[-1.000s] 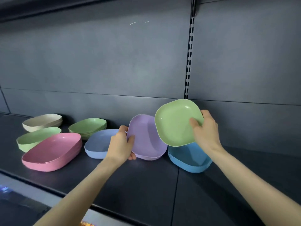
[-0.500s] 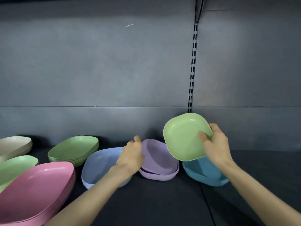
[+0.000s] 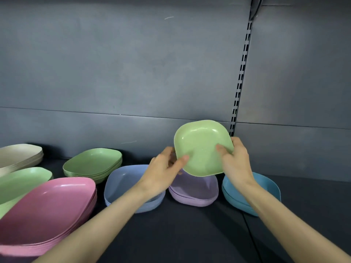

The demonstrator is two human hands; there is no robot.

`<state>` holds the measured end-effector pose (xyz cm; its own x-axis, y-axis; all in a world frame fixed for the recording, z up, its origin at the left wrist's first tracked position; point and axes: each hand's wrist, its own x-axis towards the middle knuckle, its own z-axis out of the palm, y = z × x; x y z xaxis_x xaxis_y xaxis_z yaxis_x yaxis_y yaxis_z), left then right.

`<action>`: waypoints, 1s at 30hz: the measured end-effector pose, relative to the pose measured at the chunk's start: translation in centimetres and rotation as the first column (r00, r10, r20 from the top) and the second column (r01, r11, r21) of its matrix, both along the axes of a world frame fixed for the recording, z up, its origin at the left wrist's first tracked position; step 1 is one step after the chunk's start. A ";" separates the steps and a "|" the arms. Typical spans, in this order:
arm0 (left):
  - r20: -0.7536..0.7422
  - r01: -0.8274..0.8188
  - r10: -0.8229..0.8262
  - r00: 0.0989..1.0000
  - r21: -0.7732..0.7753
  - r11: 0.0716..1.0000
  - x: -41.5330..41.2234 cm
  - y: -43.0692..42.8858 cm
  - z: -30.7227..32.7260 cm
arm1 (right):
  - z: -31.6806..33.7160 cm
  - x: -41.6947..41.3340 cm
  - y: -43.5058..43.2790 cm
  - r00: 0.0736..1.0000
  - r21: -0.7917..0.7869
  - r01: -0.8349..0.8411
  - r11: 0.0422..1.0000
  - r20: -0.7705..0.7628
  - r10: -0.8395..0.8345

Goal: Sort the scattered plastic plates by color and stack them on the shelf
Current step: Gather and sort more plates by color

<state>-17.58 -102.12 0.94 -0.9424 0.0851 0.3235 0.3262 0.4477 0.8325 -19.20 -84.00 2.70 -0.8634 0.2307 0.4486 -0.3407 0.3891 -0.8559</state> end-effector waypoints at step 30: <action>-0.103 -0.395 0.382 0.919 -0.222 0.891 4.6 -39.7 0.6 | -1.4 0.4 -37.7 0.957 0.536 -0.288 0.794 0.130 0.259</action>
<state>-12.96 -141.79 1.55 -0.8972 -0.2046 0.3914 0.1283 0.7273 0.6742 -18.82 -121.72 1.33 -0.8767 -0.2876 0.3855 -0.4686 0.6914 -0.5499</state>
